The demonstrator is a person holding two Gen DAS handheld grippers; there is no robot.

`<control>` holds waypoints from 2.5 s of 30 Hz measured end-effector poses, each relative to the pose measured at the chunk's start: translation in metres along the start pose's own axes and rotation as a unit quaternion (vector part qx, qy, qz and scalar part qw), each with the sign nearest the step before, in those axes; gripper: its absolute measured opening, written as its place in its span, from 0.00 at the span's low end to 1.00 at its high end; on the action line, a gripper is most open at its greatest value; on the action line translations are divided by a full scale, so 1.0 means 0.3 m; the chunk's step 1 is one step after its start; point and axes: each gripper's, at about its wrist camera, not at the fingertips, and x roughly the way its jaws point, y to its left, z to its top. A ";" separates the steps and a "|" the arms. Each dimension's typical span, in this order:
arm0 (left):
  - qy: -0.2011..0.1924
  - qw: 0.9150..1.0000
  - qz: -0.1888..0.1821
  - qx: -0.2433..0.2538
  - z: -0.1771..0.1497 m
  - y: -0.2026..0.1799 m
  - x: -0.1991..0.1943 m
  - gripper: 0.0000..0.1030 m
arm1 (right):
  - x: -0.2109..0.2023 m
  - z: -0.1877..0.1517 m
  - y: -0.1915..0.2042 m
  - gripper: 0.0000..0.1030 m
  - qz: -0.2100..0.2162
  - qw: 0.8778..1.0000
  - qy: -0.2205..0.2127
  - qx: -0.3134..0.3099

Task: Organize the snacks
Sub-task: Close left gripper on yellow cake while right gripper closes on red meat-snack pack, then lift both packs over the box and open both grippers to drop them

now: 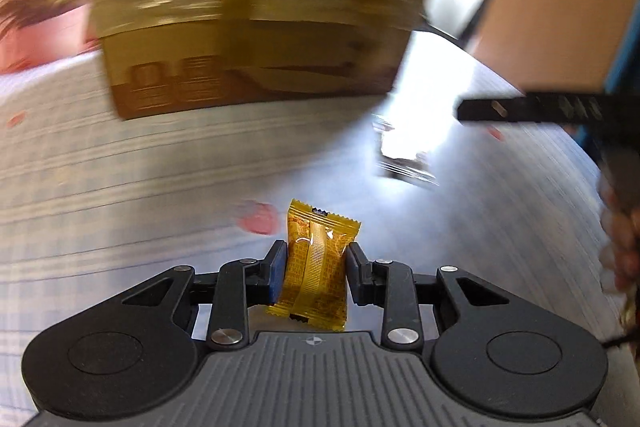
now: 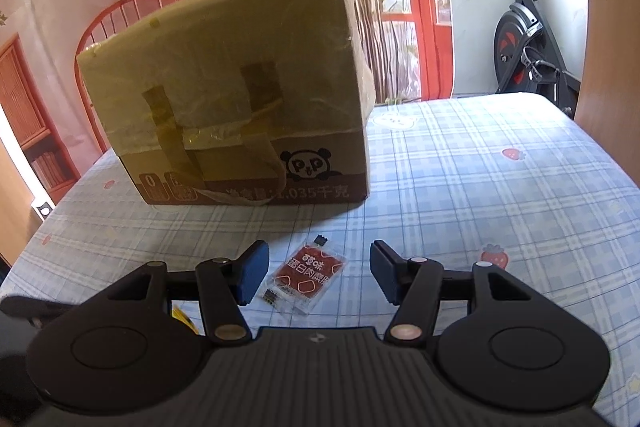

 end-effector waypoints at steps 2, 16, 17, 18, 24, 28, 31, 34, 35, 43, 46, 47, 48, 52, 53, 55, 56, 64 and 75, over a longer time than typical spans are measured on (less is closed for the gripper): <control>-0.003 1.000 0.020 -0.019 0.008 0.049 -0.010 0.32 | 0.021 -0.002 0.004 0.58 0.000 1.000 0.006 -0.002; -0.035 0.991 0.041 -0.125 0.023 0.264 -0.067 0.32 | 0.204 -0.023 0.036 0.58 -0.004 0.998 0.067 0.004; -0.037 0.991 0.043 -0.122 0.023 0.261 -0.067 0.33 | 0.217 -0.021 0.042 0.58 -0.006 0.997 0.070 0.003; -0.039 0.991 0.043 -0.122 0.022 0.259 -0.069 0.33 | 0.229 -0.020 0.048 0.59 -0.010 0.997 0.072 0.002; -0.049 0.990 0.033 -0.131 -0.003 0.269 -0.090 0.33 | 0.265 -0.020 0.103 0.59 -0.047 0.997 0.060 -0.024; -0.052 0.989 0.028 -0.139 -0.004 0.278 -0.089 0.32 | 0.271 -0.052 0.148 0.53 -0.069 0.994 0.046 -0.067; -0.050 0.988 0.029 -0.144 0.005 0.282 -0.091 0.32 | 0.257 -0.071 0.163 0.46 -0.067 0.994 0.037 -0.077; -0.074 0.987 0.025 -0.141 0.022 0.277 -0.126 0.32 | 0.221 -0.070 0.166 0.44 -0.053 0.996 0.028 -0.065; -0.083 0.987 0.023 -0.139 0.033 0.273 -0.142 0.32 | 0.201 -0.066 0.165 0.44 -0.048 0.997 0.019 -0.061; -0.169 0.980 -0.001 -0.101 0.211 0.202 -0.308 0.32 | 0.006 0.063 0.168 0.44 0.000 0.998 -0.061 -0.036; -0.213 0.974 -0.008 -0.077 0.327 0.170 -0.381 0.32 | -0.082 0.149 0.191 0.44 0.027 0.991 -0.122 -0.054; -0.227 0.971 -0.011 -0.072 0.364 0.162 -0.400 0.32 | -0.107 0.174 0.201 0.44 0.030 0.987 -0.142 -0.064; -0.238 0.969 -0.015 -0.067 0.405 0.155 -0.414 0.32 | -0.124 0.205 0.209 0.44 0.031 0.984 -0.159 -0.074; -0.261 0.964 -0.010 -0.048 0.562 0.123 -0.416 0.32 | -0.117 0.342 0.235 0.44 0.040 0.977 -0.189 -0.090; -0.260 0.964 -0.007 -0.046 0.601 0.114 -0.405 0.32 | -0.108 0.381 0.240 0.44 0.038 0.975 -0.197 -0.092; -0.256 0.966 0.002 -0.045 0.664 0.110 -0.379 0.32 | -0.081 0.464 0.246 0.44 0.032 0.974 -0.204 -0.098; -0.253 0.967 0.011 -0.040 0.692 0.106 -0.363 0.32 | -0.066 0.495 0.250 0.44 0.031 0.973 -0.204 -0.099; -0.193 0.980 0.048 -0.013 0.809 0.141 -0.208 0.51 | 0.130 0.645 0.229 0.46 0.001 0.983 -0.155 -0.096; -0.206 0.975 0.083 -0.018 0.762 0.172 -0.338 0.85 | 0.070 0.593 0.190 0.83 -0.016 0.985 -0.149 -0.084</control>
